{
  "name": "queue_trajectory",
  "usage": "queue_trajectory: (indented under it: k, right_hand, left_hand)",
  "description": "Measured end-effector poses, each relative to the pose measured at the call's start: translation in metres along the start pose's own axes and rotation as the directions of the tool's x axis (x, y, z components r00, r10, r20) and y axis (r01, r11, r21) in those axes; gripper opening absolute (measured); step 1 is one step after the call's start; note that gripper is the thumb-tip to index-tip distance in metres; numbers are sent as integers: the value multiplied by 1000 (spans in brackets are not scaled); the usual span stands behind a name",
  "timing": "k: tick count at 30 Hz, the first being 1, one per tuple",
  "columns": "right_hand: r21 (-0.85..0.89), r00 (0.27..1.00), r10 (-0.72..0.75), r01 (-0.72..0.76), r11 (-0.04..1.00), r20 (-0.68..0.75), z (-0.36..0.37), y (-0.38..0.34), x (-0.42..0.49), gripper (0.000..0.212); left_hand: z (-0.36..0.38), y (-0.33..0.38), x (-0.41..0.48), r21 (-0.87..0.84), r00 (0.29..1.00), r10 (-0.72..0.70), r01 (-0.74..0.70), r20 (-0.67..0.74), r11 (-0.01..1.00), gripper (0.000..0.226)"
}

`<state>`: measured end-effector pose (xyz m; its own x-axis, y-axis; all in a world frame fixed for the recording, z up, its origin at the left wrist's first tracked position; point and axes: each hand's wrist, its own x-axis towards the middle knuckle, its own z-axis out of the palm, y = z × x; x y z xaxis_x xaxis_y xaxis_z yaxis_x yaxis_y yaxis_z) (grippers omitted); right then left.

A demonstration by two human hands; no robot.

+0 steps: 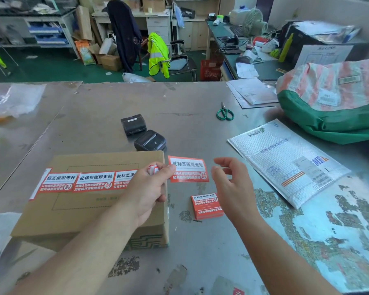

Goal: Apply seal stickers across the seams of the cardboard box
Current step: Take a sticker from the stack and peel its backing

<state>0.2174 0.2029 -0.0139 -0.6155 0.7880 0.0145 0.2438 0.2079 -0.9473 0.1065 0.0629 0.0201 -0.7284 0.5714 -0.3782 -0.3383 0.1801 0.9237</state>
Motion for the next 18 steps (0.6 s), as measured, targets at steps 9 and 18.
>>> queue_trajectory:
  k: [9,18]
  right_hand:
    - [24,964,-141,139,990,224,3,-7,-8,36]
    - [99,944,-217,198,975,247,3,-6,-11,42]
  left_hand:
    - [10,1,-4,-167,995,-92,96,31,981,26]
    - [11,1,-5,-160,992,-54,72,116,984,17]
